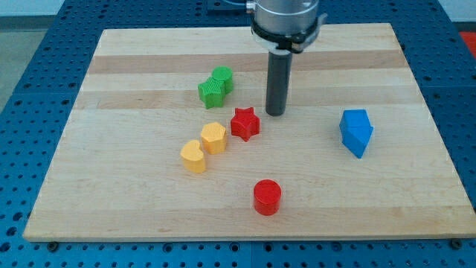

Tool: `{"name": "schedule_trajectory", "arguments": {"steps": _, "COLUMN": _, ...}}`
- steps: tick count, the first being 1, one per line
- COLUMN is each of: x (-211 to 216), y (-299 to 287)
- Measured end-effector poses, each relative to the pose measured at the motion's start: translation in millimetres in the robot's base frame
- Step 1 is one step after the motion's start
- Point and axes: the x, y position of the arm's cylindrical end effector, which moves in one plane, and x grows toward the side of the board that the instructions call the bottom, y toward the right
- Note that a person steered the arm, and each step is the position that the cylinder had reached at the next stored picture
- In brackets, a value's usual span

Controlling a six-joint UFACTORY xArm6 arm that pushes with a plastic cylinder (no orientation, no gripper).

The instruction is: Move the red star to the right of the yellow hexagon

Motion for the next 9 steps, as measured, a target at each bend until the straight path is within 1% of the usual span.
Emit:
{"name": "schedule_trajectory", "arguments": {"steps": 1, "x": -1, "y": -19}}
{"name": "schedule_trajectory", "arguments": {"steps": 2, "x": 12, "y": -19}}
{"name": "schedule_trajectory", "arguments": {"steps": 4, "x": 59, "y": -19}}
{"name": "schedule_trajectory", "arguments": {"steps": 5, "x": 54, "y": -20}}
{"name": "schedule_trajectory", "arguments": {"steps": 6, "x": 22, "y": -20}}
{"name": "schedule_trajectory", "arguments": {"steps": 8, "x": 21, "y": -62}}
{"name": "schedule_trajectory", "arguments": {"steps": 9, "x": 34, "y": -72}}
